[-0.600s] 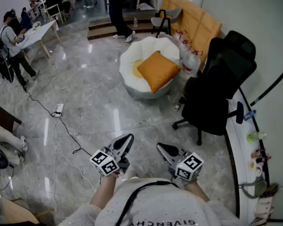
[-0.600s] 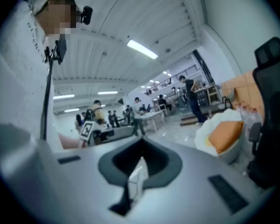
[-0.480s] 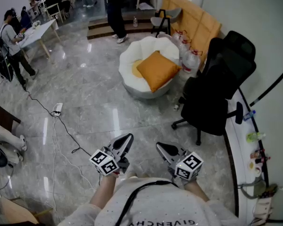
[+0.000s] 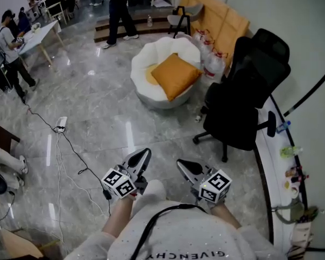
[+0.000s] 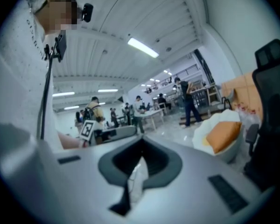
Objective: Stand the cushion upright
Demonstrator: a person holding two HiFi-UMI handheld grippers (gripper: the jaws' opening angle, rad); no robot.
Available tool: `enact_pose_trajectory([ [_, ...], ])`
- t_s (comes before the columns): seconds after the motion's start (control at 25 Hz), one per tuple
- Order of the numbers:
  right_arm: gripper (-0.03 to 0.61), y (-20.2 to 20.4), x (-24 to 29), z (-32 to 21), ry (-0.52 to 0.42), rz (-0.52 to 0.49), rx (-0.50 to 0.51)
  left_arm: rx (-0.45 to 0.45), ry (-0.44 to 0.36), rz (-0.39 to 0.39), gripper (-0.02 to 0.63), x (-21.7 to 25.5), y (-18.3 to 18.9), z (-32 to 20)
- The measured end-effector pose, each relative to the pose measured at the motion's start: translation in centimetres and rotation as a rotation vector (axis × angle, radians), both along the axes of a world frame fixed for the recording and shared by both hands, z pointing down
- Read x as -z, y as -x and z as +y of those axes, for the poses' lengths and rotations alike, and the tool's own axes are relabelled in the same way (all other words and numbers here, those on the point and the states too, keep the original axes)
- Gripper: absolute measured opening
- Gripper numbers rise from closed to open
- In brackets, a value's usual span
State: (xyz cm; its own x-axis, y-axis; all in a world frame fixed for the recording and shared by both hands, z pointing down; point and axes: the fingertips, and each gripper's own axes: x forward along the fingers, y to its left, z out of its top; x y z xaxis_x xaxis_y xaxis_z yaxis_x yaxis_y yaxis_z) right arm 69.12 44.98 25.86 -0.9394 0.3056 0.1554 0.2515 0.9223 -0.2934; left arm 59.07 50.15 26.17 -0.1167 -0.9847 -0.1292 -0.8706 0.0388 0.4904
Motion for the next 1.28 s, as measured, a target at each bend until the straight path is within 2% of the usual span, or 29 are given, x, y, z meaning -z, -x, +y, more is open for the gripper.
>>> enact_pose_trajectory([
  [0.2, 0.017, 1.1, -0.1, -1.5, 0.003, 0.004, -0.025, 0.008, 0.024, -0.057, 0.025, 0.1, 0.9, -1.5],
  [0.44, 0.017, 5.7, -0.2, -5.0, -0.014, -0.004, -0.033, 0.003, 0.021, -0.064, 0.025, 0.0, 5.1, -5.6],
  [0.76, 0.016, 13.6, -1.3, -10.3, -0.032, 0.036, -0.029, -0.013, 0.048, -0.092, 0.025, -0.5, 12.4, -11.5],
  [1.08, 0.017, 22.1, -1.8, -15.1, 0.0, 0.062, -0.066, -0.034, 0.064, -0.077, 0.025, -1.1, 20.4, -16.1],
  [1.28, 0.017, 26.5, -2.8, -16.7, 0.019, 0.091, -0.073, -0.035, 0.067, -0.056, 0.025, -1.8, 24.4, -17.3],
])
